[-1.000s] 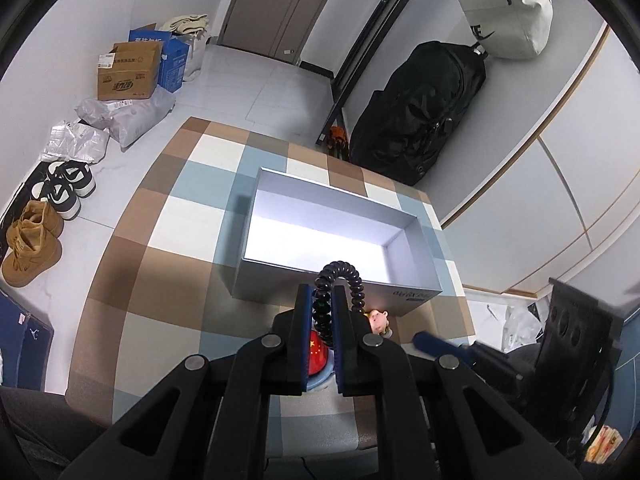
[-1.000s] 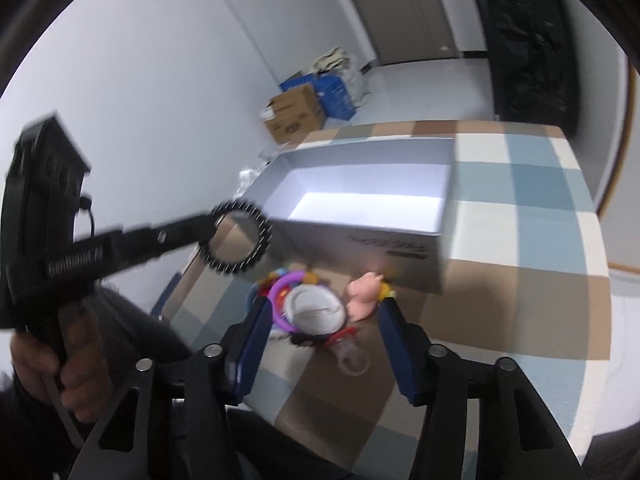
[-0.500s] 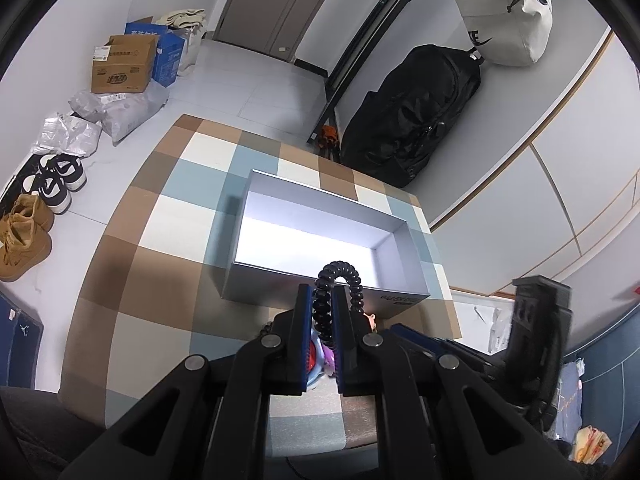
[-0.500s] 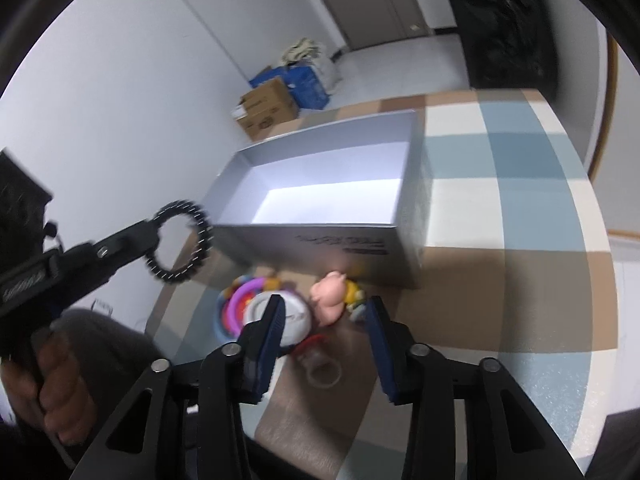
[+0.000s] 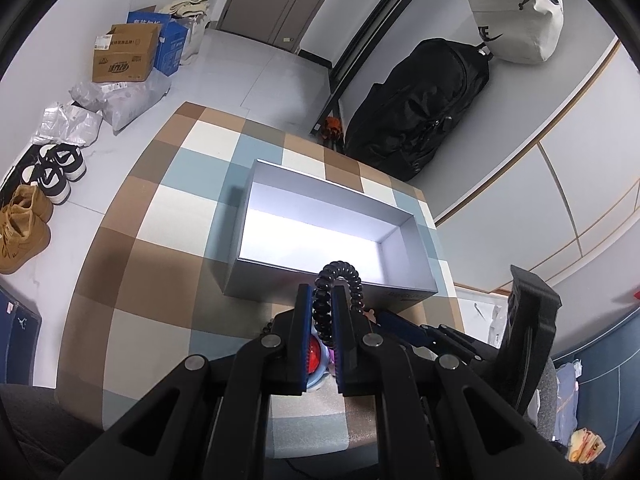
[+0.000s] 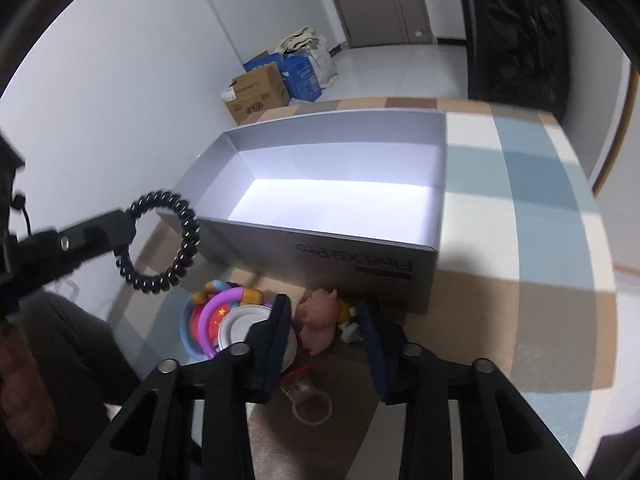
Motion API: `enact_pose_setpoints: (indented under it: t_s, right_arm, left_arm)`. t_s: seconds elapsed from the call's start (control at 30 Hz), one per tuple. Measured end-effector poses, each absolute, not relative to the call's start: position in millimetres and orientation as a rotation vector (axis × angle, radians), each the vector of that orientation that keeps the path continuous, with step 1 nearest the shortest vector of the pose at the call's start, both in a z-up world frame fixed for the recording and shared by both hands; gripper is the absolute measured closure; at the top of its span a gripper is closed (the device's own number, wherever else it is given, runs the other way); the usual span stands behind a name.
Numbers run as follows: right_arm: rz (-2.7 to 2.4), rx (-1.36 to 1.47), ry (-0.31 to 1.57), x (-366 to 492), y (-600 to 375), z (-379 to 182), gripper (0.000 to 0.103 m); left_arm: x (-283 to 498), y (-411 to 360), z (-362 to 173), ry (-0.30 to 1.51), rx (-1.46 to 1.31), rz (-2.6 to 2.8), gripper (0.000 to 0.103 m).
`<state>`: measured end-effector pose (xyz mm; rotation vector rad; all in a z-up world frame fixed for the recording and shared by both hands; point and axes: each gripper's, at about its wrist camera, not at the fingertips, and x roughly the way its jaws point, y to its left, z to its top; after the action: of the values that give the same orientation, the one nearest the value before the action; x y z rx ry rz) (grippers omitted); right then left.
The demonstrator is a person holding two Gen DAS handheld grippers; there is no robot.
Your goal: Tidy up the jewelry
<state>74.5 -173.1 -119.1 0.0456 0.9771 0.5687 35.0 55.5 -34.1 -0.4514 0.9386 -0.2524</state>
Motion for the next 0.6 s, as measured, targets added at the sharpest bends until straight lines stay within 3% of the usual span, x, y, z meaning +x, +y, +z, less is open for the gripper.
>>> enact_pose_setpoints:
  t_s: [0.2,0.3,0.6]
  right_arm:
    - [0.569,0.021,0.98,65,-176,-118,0.078]
    - [0.577,0.067,1.009,64,-186,-120,0.089]
    - [0.554,0.04,1.052,59,-189,-125,0.091]
  left_arm:
    - [34,55,-34,0.943,-0.455,-0.256,0.098]
    - [35,54,-34,0.943,-0.455,-0.258,0.098]
    - [35,54,-36,0.948,-0.462,-0.251,0.098]
